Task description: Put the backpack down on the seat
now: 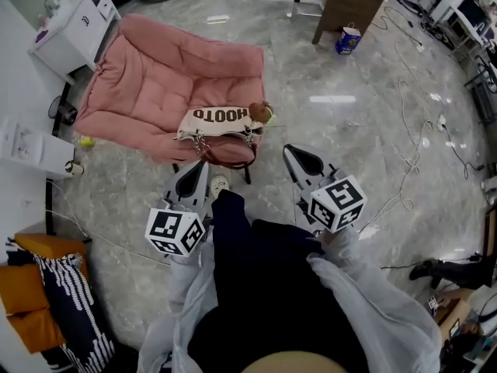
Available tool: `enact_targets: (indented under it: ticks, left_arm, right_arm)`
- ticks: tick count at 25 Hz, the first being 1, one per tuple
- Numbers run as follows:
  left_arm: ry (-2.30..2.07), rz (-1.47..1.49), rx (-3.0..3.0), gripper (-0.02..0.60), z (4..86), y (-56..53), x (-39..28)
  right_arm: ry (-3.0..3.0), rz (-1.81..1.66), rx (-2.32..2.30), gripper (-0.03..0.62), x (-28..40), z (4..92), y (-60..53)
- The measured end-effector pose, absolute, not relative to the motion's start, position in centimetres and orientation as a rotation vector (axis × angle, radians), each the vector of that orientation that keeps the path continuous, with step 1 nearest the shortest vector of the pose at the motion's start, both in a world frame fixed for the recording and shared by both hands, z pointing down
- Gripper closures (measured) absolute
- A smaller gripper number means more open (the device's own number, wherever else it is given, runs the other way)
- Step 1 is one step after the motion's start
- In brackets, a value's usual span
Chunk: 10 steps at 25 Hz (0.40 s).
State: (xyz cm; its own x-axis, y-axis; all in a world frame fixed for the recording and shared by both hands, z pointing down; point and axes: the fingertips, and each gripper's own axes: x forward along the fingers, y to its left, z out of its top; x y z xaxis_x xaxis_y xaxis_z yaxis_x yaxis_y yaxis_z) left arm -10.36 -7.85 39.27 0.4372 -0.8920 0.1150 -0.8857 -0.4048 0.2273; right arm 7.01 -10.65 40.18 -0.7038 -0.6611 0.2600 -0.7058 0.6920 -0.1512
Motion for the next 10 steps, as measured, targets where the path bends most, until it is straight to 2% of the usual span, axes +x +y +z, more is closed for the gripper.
enact_targets:
  ticks: [10]
  left_arm:
    - [-1.546, -0.045, 2.423, 0.568, 39.98, -7.01, -10.36]
  right_arm:
    - [-2.71, 0.355, 1.072, 0.586, 6.37, 40.64, -10.04]
